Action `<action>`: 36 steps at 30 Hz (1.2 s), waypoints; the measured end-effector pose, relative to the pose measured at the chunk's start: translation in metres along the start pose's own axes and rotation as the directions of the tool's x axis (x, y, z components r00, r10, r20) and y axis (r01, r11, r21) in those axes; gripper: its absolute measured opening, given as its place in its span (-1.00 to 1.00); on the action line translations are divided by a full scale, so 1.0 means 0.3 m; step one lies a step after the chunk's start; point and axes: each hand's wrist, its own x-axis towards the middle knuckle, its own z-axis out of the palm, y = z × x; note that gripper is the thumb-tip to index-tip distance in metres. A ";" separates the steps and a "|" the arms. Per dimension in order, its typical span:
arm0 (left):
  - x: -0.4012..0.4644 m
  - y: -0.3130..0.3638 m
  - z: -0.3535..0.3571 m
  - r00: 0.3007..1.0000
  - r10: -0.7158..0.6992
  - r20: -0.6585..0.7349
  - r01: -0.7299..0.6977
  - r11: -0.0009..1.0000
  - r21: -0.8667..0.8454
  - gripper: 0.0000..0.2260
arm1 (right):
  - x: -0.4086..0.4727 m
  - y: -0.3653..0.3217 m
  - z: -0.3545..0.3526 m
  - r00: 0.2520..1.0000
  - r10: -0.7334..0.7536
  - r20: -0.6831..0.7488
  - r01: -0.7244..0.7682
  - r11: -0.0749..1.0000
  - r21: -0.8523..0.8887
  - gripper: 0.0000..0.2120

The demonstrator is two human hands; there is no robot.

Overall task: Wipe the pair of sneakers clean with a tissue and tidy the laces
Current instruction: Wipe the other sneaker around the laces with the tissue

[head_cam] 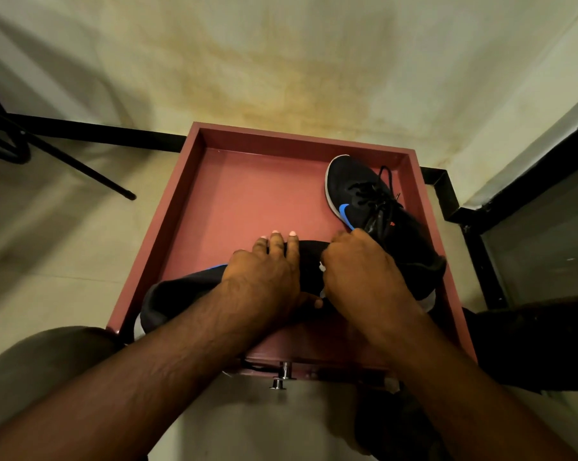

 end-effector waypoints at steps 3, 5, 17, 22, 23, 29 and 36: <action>-0.003 -0.001 0.000 1.000 -0.001 0.010 0.001 1.000 -0.016 -0.01 | -0.029 0.032 -0.015 0.994 0.094 -0.049 -0.087 0.987 0.138 -0.80; -0.003 -0.004 -0.001 1.000 0.002 0.008 -0.002 1.000 -0.030 -0.01 | -0.047 0.050 0.005 0.977 0.126 -0.170 -0.081 0.964 0.254 -0.80; -0.006 -0.003 0.007 1.000 0.006 -0.028 -0.007 0.999 -0.042 -0.01 | 0.003 0.026 0.062 0.979 0.018 -0.201 -0.006 0.998 0.059 -0.81; -0.013 -0.001 0.005 1.000 0.000 -0.016 0.000 0.999 -0.036 -0.01 | -0.047 -0.006 -0.018 0.998 0.070 -0.007 -0.070 0.995 -0.073 -0.79; -0.012 0.000 0.006 1.000 -0.001 -0.016 0.000 0.999 -0.036 0.00 | -0.054 -0.003 -0.026 0.997 0.066 0.029 -0.064 0.997 -0.046 -0.79; -0.003 -0.006 0.008 1.000 0.002 -0.019 -0.003 0.999 -0.044 0.00 | -0.119 0.076 -0.049 0.989 0.137 0.050 -0.141 0.804 0.577 -0.91; -0.003 -0.001 0.013 0.999 -0.009 -0.032 0.008 0.999 -0.043 0.00 | -0.074 0.146 -0.009 0.879 0.248 -0.406 -0.015 0.868 0.497 -0.89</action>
